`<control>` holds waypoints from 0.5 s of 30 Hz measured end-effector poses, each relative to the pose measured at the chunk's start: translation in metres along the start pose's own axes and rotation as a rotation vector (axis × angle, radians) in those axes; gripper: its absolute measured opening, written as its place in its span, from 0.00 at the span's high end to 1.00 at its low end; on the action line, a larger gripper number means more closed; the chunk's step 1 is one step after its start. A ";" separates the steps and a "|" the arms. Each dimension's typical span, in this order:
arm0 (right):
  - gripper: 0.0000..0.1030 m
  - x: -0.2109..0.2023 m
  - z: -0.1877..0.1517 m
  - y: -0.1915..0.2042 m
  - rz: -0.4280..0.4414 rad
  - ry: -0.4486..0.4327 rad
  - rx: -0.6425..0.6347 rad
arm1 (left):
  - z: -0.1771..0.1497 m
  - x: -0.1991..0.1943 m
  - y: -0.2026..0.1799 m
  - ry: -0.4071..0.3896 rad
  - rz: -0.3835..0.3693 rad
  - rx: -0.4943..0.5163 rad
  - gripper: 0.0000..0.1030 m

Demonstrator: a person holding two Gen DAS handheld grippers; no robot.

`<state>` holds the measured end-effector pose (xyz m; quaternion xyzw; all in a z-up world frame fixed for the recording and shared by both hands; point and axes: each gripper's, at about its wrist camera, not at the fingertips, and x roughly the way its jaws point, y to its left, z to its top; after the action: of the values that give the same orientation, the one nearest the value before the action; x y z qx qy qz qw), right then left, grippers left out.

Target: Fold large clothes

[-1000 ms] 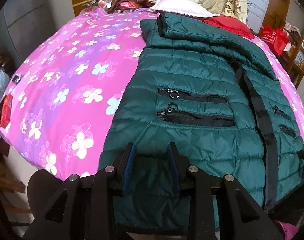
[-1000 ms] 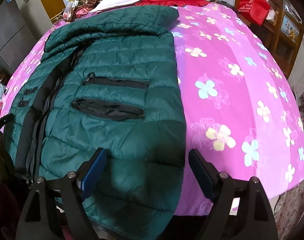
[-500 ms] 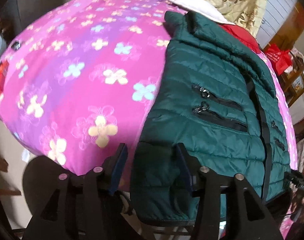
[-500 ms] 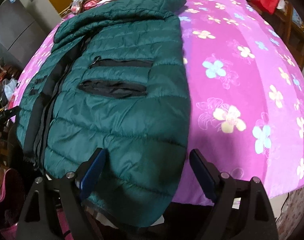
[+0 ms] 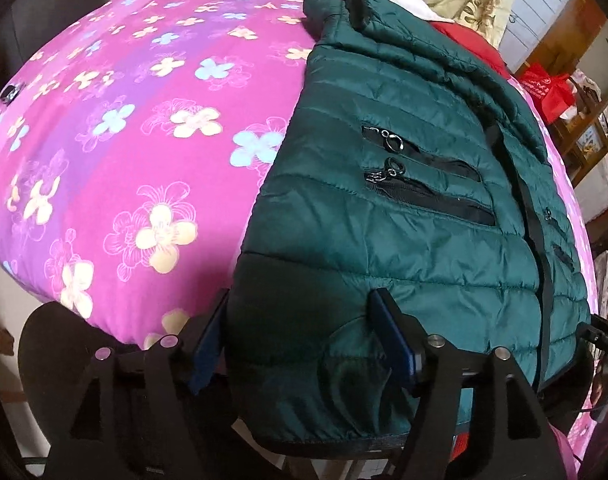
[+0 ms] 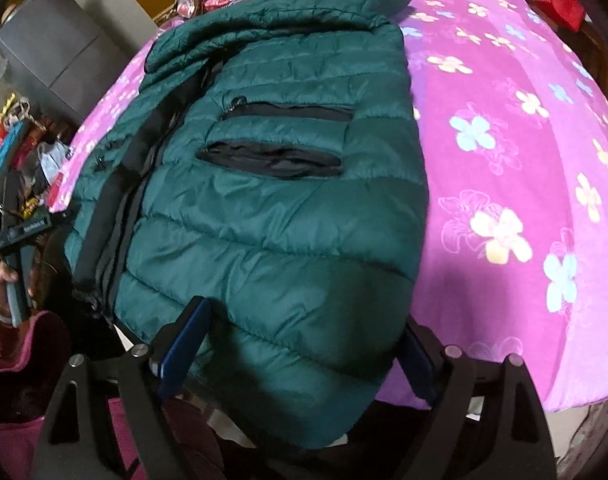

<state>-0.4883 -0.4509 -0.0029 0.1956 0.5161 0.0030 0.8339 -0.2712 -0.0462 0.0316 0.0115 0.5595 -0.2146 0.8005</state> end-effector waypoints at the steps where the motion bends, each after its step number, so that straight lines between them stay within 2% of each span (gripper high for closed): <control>1: 0.12 0.000 0.001 -0.001 0.005 -0.001 0.006 | -0.001 0.000 0.000 0.000 0.001 0.001 0.49; 11: 0.12 0.004 0.005 0.004 0.005 -0.026 -0.031 | -0.002 0.000 -0.001 -0.004 0.008 0.002 0.49; 15: 0.31 0.002 0.004 0.005 -0.012 -0.048 -0.054 | -0.002 0.000 -0.003 -0.008 0.018 0.005 0.49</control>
<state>-0.4831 -0.4466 -0.0014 0.1698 0.4967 0.0073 0.8511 -0.2740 -0.0482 0.0315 0.0176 0.5559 -0.2088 0.8044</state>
